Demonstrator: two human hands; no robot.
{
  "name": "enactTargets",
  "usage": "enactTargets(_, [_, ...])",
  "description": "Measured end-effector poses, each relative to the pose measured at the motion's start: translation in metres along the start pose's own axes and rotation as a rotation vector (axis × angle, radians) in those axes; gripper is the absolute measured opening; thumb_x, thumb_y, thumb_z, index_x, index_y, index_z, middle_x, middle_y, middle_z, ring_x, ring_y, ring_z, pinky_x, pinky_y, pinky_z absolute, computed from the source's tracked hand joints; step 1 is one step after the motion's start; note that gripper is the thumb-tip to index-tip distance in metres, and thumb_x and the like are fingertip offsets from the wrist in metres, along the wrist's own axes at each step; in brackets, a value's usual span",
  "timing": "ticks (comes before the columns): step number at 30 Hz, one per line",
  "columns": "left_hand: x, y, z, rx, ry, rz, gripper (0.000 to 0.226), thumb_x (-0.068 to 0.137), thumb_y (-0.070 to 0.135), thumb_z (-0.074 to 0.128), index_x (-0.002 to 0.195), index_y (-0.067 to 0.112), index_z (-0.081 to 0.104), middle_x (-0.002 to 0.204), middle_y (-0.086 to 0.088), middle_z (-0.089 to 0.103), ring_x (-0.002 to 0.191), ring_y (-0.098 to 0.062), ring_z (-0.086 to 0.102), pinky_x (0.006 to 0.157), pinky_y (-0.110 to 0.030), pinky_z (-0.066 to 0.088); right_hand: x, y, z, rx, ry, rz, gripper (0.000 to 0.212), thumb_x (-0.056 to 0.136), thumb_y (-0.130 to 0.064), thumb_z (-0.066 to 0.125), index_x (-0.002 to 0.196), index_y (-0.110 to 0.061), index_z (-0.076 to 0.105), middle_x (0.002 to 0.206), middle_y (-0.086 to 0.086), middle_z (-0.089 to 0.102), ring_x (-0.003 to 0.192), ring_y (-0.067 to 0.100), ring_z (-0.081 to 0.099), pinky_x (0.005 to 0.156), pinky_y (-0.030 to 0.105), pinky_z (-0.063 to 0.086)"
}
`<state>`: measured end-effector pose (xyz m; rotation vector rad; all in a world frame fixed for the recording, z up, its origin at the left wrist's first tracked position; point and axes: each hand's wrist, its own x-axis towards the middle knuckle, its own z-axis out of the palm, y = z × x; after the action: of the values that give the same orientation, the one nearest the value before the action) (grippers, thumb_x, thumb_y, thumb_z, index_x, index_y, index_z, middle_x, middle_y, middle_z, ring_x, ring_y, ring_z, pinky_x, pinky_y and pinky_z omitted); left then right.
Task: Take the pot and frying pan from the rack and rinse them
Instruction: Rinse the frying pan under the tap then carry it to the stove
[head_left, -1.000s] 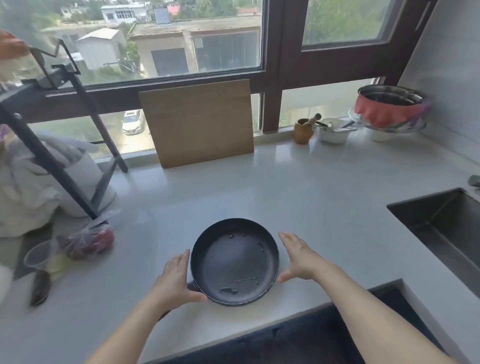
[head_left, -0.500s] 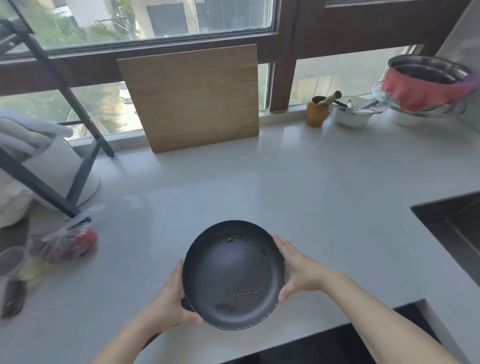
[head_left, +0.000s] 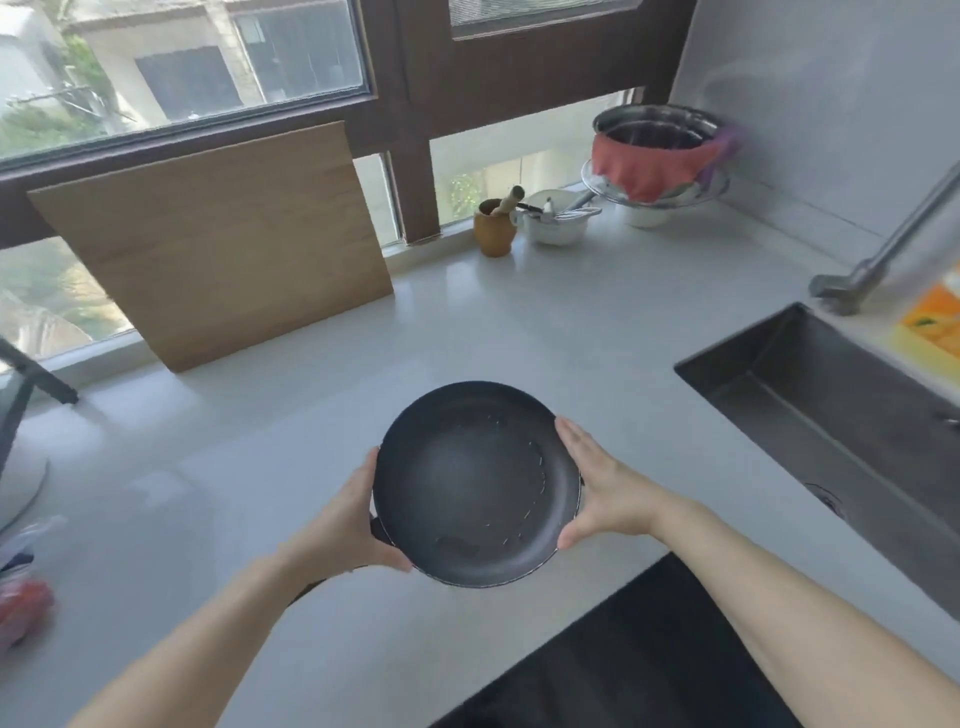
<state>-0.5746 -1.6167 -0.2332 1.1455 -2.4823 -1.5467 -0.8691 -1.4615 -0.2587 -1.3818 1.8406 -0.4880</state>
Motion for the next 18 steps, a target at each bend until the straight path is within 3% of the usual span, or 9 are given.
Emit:
enactTargets(8, [0.133, 0.157, 0.072, 0.193, -0.21, 0.182, 0.117, 0.058, 0.013, 0.087, 0.137, 0.058, 0.014, 0.093, 0.0, 0.049, 0.055, -0.006, 0.062, 0.045, -0.024, 0.045, -0.109, 0.1, -0.12, 0.077, 0.323, 0.201, 0.145, 0.058, -0.035, 0.093, 0.155, -0.026, -0.013, 0.158, -0.024, -0.018, 0.146, -0.002, -0.009, 0.117, 0.021, 0.005])
enactTargets(12, [0.193, 0.237, 0.139, 0.283, -0.311, 0.281, 0.119, 0.053, 0.02, 0.089, 0.14, 0.055, 0.014, 0.104, 0.001, 0.053, 0.056, -0.014, 0.062, 0.044, -0.029, 0.046, -0.167, 0.165, -0.172, 0.074, 0.439, 0.3, 0.145, 0.056, -0.038, 0.094, 0.156, -0.025, -0.011, 0.159, -0.02, -0.017, 0.147, 0.001, -0.007, 0.115, 0.018, 0.004])
enactTargets(16, [0.247, 0.302, 0.209, 0.338, -0.391, 0.351, 0.109, 0.053, 0.018, 0.087, 0.136, 0.049, 0.023, 0.099, 0.003, 0.055, 0.054, -0.012, 0.059, 0.044, -0.033, 0.049, -0.21, 0.232, -0.213, 0.066, 0.488, 0.39, 0.148, 0.051, -0.048, 0.091, 0.155, -0.027, -0.012, 0.159, -0.021, -0.019, 0.146, -0.001, -0.009, 0.117, 0.022, 0.006])
enactTargets(18, [0.272, 0.324, 0.239, 0.352, -0.435, 0.403, 0.115, 0.05, 0.023, 0.088, 0.139, 0.049, 0.02, 0.118, 0.006, 0.053, 0.069, -0.011, 0.061, 0.045, -0.028, 0.05, -0.225, 0.259, -0.225, 0.087, 0.498, 0.439, 0.148, 0.051, -0.049, 0.091, 0.155, -0.027, -0.012, 0.159, -0.021, -0.02, 0.146, -0.002, -0.01, 0.117, 0.024, 0.006])
